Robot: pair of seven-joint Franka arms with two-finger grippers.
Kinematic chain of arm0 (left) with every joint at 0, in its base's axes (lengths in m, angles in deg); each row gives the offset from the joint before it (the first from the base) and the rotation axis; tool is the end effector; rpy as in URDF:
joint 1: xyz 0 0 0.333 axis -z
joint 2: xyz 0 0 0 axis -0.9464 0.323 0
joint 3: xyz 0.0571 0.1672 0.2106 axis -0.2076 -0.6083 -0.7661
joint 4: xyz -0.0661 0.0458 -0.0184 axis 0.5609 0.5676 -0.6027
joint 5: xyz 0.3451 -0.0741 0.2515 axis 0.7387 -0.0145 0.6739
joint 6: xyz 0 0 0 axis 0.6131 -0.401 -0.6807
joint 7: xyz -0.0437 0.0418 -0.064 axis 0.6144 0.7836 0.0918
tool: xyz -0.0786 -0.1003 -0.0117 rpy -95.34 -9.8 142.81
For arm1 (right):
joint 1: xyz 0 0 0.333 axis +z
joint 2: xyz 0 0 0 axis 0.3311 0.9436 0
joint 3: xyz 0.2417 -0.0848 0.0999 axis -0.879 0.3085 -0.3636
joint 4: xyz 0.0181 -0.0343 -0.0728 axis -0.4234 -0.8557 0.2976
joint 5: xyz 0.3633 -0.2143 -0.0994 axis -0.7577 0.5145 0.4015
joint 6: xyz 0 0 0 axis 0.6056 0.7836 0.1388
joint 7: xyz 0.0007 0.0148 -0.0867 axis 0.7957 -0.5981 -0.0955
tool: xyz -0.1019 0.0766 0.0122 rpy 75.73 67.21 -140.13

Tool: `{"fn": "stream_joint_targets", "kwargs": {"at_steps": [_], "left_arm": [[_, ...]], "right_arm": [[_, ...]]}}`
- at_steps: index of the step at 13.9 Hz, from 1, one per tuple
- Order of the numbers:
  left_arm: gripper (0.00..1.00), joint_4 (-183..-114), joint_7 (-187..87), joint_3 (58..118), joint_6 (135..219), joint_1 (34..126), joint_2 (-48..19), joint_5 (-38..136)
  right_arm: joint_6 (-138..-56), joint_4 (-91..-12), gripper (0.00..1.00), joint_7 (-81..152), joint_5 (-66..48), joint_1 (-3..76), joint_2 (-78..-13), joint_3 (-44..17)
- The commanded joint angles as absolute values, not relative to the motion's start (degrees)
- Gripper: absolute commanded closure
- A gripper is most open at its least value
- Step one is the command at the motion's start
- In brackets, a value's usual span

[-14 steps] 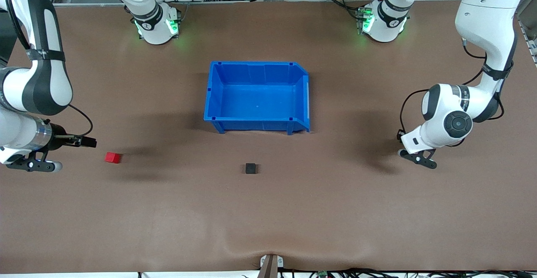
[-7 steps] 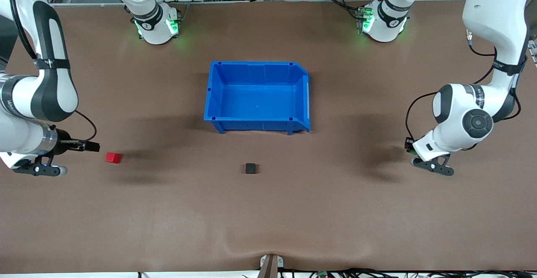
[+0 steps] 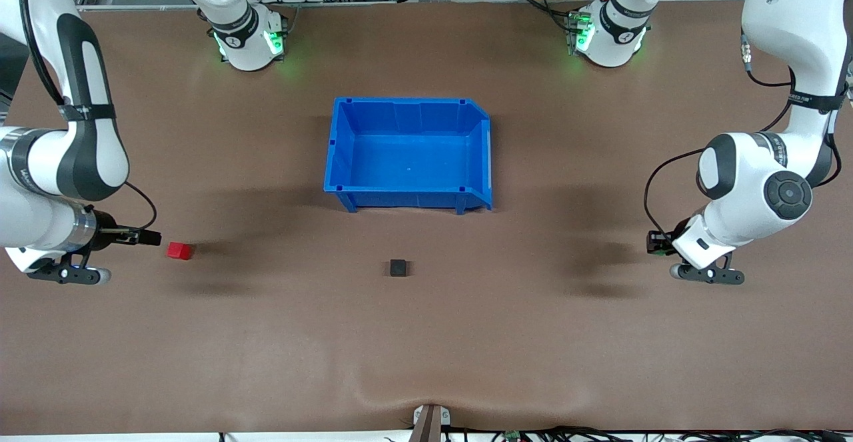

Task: Attach green and red cubes to black cube
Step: 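Grasp the red cube with the right gripper while the left gripper carries green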

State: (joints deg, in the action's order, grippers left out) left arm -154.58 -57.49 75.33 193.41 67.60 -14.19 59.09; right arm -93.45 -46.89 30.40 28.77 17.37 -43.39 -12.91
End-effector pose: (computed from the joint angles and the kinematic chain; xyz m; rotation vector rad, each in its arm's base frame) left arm 0.6585 -0.0230 0.1994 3.1080 -0.0775 0.0561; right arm 0.6678 -0.0879 0.2719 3.0785 -0.1774 -0.2076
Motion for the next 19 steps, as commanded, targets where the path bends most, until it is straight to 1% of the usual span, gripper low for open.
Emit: {"fn": "stream_joint_targets", "kwargs": {"at_steps": [1,7,14,19], "left_arm": [[1.00,-153.5,-50.6,75.6,192.2,69.0,-14.4,58.1],[1.00,-150.2,-35.8,75.8,191.8,72.4,-12.6,58.0],[1.00,-147.1,-14.5,76.0,188.5,78.6,-11.0,55.9],[1.00,-142.8,-2.0,76.2,187.2,82.4,-7.8,51.1]], "right_arm": [[-94.9,-46.7,0.00,31.0,29.0,16.4,-42.1,-13.5],[-96.5,-46.7,0.00,31.0,28.9,16.2,-40.6,-13.5],[-97.2,-46.7,0.00,30.1,28.9,16.2,-39.8,-13.5],[-101.2,-46.6,0.00,30.2,28.8,14.4,-36.3,-13.7]]}}
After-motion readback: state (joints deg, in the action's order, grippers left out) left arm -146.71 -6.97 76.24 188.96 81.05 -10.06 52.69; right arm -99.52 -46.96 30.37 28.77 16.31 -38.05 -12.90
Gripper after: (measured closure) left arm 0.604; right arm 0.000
